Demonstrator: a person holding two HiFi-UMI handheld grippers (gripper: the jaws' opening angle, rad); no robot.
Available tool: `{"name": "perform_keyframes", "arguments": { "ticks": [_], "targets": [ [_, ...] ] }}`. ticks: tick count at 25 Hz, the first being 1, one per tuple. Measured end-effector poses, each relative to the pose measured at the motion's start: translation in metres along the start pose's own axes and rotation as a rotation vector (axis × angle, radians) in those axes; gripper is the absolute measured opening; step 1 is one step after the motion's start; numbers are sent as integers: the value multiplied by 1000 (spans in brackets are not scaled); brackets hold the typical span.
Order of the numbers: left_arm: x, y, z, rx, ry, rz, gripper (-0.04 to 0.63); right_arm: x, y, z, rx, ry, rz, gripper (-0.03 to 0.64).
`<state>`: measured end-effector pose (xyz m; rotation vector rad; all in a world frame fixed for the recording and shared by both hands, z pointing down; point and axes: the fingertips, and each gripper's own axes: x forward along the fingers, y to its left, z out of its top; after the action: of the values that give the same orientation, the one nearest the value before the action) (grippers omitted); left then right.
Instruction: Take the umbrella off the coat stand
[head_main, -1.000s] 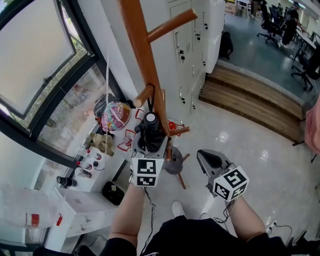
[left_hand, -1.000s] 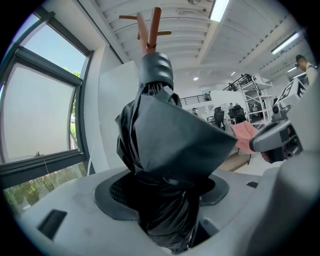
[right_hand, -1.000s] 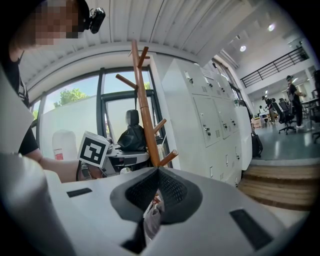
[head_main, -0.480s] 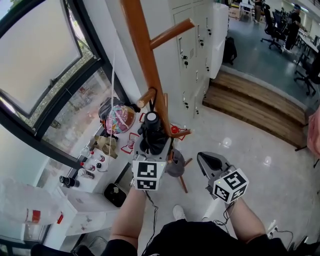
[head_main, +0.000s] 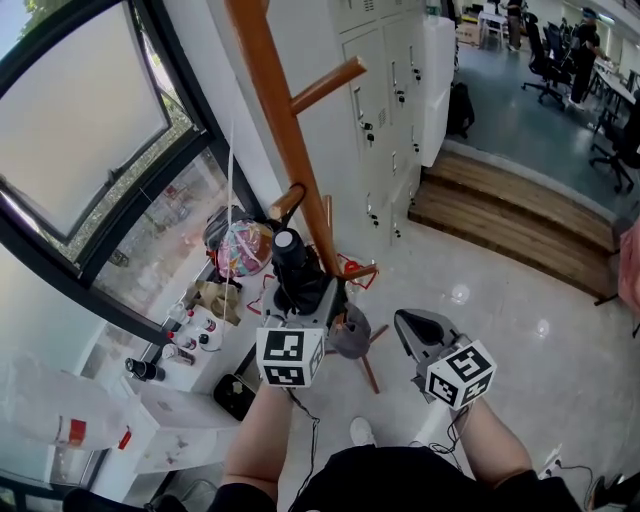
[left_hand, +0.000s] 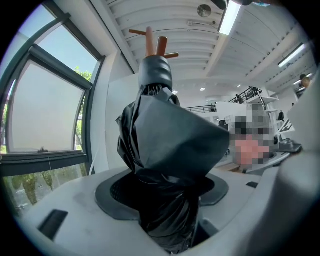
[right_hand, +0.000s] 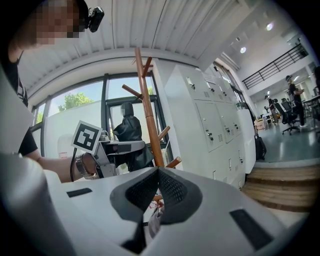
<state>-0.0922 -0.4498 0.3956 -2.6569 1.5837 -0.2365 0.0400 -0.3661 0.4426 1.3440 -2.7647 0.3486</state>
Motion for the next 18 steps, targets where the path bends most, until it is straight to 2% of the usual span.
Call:
{"name": "perform_keyframes", "arguments": {
  "ticks": [11, 18],
  "targets": [
    [-30, -8, 32, -32, -82, 26, 288, -12, 11, 5, -12, -12, 33, 52],
    [-54, -18, 36, -18, -78, 53, 288, -23, 18, 10, -16, -30, 68, 52]
  ]
}}
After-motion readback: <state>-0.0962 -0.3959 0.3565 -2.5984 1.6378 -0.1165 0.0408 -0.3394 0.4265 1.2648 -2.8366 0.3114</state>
